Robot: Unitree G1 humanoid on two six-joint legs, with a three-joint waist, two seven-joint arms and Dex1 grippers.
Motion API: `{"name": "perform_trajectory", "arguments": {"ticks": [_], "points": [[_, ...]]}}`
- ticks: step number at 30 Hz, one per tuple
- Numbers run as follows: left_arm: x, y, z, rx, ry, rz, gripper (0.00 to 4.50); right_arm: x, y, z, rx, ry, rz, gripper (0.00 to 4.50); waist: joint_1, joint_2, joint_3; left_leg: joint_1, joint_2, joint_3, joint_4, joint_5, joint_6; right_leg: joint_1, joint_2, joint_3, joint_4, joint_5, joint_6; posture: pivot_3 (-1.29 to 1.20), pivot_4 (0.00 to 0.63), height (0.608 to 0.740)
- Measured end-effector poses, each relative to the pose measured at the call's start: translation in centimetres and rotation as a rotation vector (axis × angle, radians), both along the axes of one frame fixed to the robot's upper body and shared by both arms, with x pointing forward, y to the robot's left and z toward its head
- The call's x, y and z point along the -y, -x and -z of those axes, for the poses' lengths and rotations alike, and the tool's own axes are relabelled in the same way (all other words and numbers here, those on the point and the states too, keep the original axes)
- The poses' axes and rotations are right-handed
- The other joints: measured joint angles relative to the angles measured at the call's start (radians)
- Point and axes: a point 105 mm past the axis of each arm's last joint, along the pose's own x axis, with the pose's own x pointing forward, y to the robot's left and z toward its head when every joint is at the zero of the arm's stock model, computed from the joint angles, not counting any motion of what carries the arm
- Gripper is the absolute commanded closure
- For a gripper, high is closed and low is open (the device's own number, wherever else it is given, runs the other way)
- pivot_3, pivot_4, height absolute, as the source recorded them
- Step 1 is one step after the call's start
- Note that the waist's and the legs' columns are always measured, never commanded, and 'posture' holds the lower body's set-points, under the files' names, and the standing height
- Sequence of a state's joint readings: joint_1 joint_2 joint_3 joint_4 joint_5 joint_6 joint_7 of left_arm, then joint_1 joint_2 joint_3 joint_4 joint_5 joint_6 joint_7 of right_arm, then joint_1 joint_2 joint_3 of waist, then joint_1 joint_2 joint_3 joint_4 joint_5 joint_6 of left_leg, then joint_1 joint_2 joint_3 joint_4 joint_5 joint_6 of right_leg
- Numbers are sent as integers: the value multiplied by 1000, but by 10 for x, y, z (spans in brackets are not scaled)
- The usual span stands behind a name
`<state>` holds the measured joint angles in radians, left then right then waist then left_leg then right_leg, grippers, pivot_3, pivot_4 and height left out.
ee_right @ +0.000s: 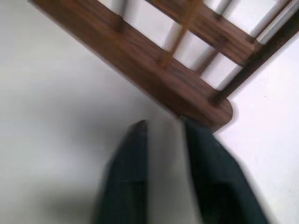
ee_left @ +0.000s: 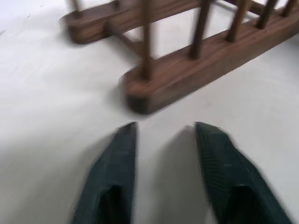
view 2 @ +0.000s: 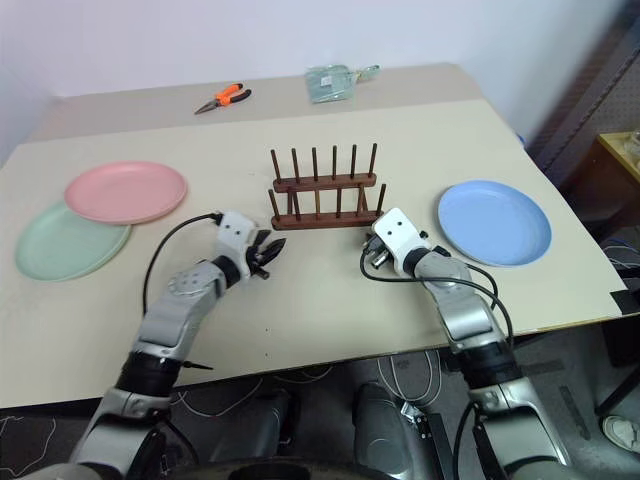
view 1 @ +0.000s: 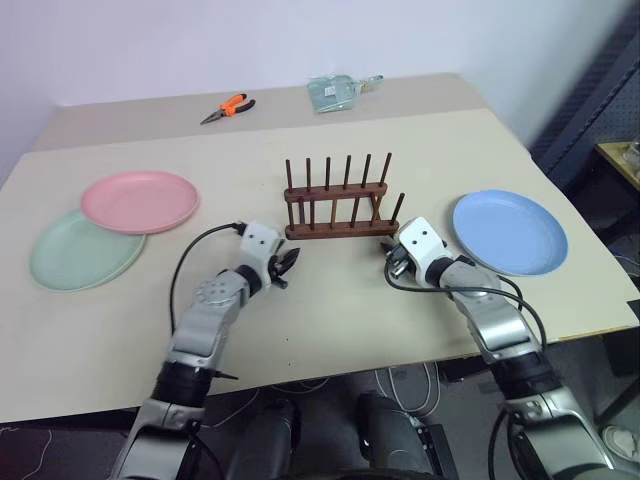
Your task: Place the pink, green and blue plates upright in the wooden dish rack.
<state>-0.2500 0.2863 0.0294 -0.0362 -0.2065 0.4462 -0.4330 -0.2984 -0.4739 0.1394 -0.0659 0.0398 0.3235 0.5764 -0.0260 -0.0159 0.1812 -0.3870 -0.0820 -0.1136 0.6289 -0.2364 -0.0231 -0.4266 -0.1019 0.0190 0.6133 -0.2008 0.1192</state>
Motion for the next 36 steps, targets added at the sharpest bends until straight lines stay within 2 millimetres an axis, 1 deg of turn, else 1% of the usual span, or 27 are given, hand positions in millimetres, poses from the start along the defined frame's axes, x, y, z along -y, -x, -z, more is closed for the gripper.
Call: {"name": "perform_trajectory", "arguments": {"ticks": [1, 2, 3, 4, 6, 7, 8, 9, 10, 12, 16, 17, 20, 22, 24, 25, 27, 29, 30, 31, 33, 35, 36], "points": [[-17, -1, -5, 10, 28, -58, 425, -5, 5, -7, 9, -16, -39, 1053, 2, 0, 1, -1, 1, 0, 0, 0, 0, -1, 1, 0, 0, 0, -1, 0, 150, 739], [-30, -5, -16, 41, 92, -133, 13, -9, 9, -13, 20, -20, -69, 593, 7, 0, 2, -2, 2, -1, 1, 0, 0, -1, 2, -1, 0, 1, -1, 0, 150, 739], [-46, -12, -34, 96, 177, -242, 0, -14, 13, -20, 33, -28, -102, 157, 13, -2, 3, -3, 2, -2, 3, 0, -1, -1, 2, -2, 0, 1, -1, 0, 150, 739], [-66, -20, -59, 175, 256, -360, 0, -22, 18, -26, 47, -40, -144, 157, 19, -6, 5, -4, 3, -4, 4, 1, -2, 0, 3, -4, -1, 0, 0, 0, 150, 739], [-105, -22, -101, 313, 359, -564, 0, -31, 24, -30, 54, -44, -194, 157, 20, -8, 4, -4, 3, -3, 4, 0, -3, 1, 3, -4, -3, 1, 0, 0, 150, 739], [-121, -19, -118, 373, 394, -650, 0, -32, 25, -29, 47, -43, -201, 157, 19, -8, 3, -3, 3, -1, 4, -1, -5, 1, 3, -3, -3, 1, -1, 0, 150, 739], [-135, -14, -124, 403, 427, -730, 0, -32, 25, -27, 39, -41, -204, 157, 19, -8, 3, -3, 2, -1, 4, -1, -5, 1, 2, -2, -3, 2, -2, 0, 150, 739], [-146, -10, -123, 402, 477, -805, 0, -33, 26, -24, 30, -38, -207, 157, 18, -7, 3, -3, 2, 0, 4, -2, -5, 1, 2, -2, -3, 1, -1, 0, 150, 739], [-152, -8, -118, 386, 509, -855, 0, -34, 26, -22, 23, -34, -209, 157, 18, -8, 3, -3, 2, 0, 4, -2, -5, 1, 2, -2, -3, 1, -1, 0, 150, 739], [-160, -5, -100, 316, 578, -955, 0, -37, 26, -19, 13, -37, -217, 157, 18, -9, 4, -3, 2, -1, 3, -2, -5, 0, 3, -2, -3, 2, -1, 0, 150, 739], [-178, 2, -77, 201, 692, -1083, 0, -42, 27, -20, 14, -42, -233, 157, 16, -9, 4, -3, 3, -1, 4, -2, -5, 0, 4, -2, -3, 2, -1, 0, 150, 739], [-181, 3, -74, 190, 713, -1094, 0, -43, 27, -19, 14, -40, -236, 157, 16, -9, 4, -3, 3, -1, 4, -2, -6, 0, 4, -2, -3, 2, -1, 0, 150, 739], [-184, -2, -65, 126, 829, -1096, 829, -44, 27, -18, 21, -27, -243, 94, 16, -10, 4, -3, 3, -1, 4, -2, -6, 0, 4, -2, -2, 2, -1, 0, 150, 739], [-187, -4, -63, 108, 868, -1104, 1808, -44, 27, -18, 26, -24, -239, 94, 16, -10, 4, -3, 3, -1, 4, -2, -6, 0, 4, -2, -3, 2, -1, 0, 150, 739], [-189, -7, -64, 94, 893, -1105, 2968, -43, 26, -18, 38, -15, -230, 94, 16, -10, 4, -3, 3, -1, 4, -2, -6, 0, 4, -2, -3, 2, -1, 0, 150, 739], [-189, -8, -65, 90, 899, -1102, 3367, -43, 25, -19, 47, -10, -224, 94, 16, -10, 4, -3, 3, -1, 4, -2, -6, 0, 4, -2, -3, 2, -1, 0, 150, 739], [-189, -12, -63, 63, 910, -1092, 4427, -42, 24, -20, 62, -7, -211, 94, 16, -10, 4, -3, 3, -1, 4, -1, -6, 0, 4, -2, -2, 2, -1, 0, 150, 739], [-184, -15, -59, 28, 922, -1070, 4495, -39, 23, -23, 64, -18, -198, 47, 16, -10, 4, -3, 3, -1, 4, -2, -6, 0, 4, -2, -3, 2, -1, 0, 150, 739], [-181, -17, -62, 38, 922, -1046, 4495, -35, 22, -26, 65, -31, -192, 47, 16, -11, 5, -3, 3, -1, 4, -1, -6, 0, 4, -2, -3, 2, -1, 0, 150, 739], [-176, -19, -69, 65, 903, -1005, 4495, -31, 22, -32, 71, -41, -188, 47, 17, -11, 5, -4, 3, -1, 4, -1, -6, 0, 4, -2, -3, 2, -1, 0, 150, 739], [-162, -24, -82, 101, 852, -931, 4495, -26, 18, -50, 118, -42, -183, 47, 18, -11, 5, -4, 3, 0, 4, -1, -6, 0, 4, -2, -3, 2, -2, 0, 150, 739], [-134, -30, -106, 182, 756, -784, 4495, -27, 14, -74, 200, -30, -193, 47, 16, -11, 5, -4, 3, 1, 4, -1, -6, 0, 4, -2, -3, 2, -2, 0, 150, 739], [-115, -32, -121, 230, 713, -702, 4495, -30, 12, -86, 242, -23, -202, 47, 16, -11, 5, -4, 3, 2, 3, -1, -6, 0, 4, -2, -3, 2, -2, 0, 150, 739]]}}
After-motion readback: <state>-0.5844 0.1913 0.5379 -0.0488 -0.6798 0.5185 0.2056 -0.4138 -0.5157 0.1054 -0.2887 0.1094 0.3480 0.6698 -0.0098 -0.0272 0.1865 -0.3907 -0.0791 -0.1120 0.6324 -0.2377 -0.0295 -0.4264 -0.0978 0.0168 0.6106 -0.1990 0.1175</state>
